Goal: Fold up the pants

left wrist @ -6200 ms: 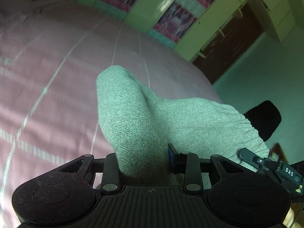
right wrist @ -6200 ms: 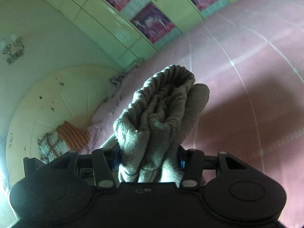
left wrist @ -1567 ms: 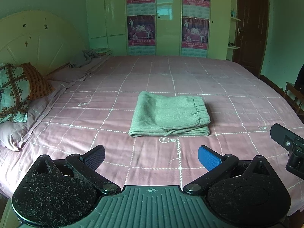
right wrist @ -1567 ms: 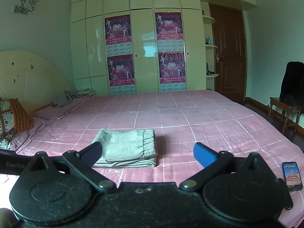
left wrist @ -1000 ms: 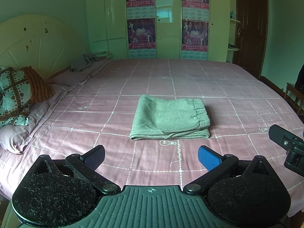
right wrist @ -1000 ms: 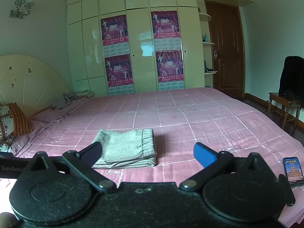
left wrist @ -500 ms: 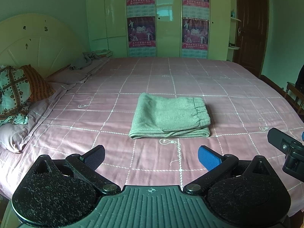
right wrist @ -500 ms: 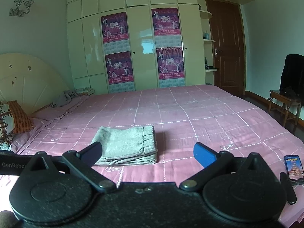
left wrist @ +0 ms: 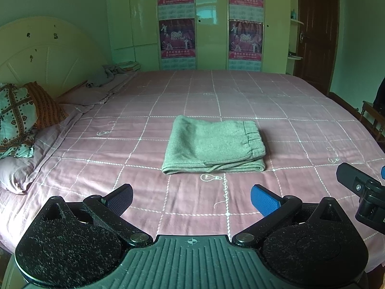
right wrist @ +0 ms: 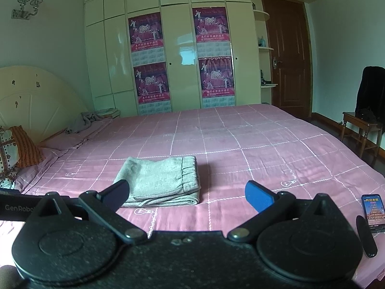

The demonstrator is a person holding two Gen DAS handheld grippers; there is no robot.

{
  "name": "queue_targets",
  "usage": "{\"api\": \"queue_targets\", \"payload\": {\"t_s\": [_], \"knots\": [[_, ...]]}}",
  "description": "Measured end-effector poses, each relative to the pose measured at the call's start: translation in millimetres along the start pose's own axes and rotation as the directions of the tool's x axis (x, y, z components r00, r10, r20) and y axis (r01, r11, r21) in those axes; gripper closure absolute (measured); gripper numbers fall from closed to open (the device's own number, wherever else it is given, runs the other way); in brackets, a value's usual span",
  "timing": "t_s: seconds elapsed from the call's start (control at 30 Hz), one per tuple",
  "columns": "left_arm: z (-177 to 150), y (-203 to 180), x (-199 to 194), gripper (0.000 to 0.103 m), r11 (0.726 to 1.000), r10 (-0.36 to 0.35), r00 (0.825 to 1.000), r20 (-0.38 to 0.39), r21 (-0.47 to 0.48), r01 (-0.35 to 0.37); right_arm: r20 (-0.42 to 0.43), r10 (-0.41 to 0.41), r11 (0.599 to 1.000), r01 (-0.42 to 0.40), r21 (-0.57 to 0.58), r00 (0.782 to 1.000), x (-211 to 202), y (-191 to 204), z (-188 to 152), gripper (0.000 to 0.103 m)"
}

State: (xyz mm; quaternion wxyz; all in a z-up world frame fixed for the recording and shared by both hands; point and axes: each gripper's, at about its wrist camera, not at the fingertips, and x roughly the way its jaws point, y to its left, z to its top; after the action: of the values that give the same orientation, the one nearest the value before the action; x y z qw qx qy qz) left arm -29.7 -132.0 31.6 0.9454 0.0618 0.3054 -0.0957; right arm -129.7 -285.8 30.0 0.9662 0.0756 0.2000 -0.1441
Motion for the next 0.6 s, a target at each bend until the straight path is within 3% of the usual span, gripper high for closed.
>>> {"api": "queue_targets", "payload": {"t_s": [0.6], "knots": [[-1.0,-0.9,10.2,0.000,0.999,-0.037,0.999,-0.002,0.015,0.037,-0.013,-0.003,1.000,0.003,0.002,1.000,5.8,-3.2,-2.2,0.000]]}}
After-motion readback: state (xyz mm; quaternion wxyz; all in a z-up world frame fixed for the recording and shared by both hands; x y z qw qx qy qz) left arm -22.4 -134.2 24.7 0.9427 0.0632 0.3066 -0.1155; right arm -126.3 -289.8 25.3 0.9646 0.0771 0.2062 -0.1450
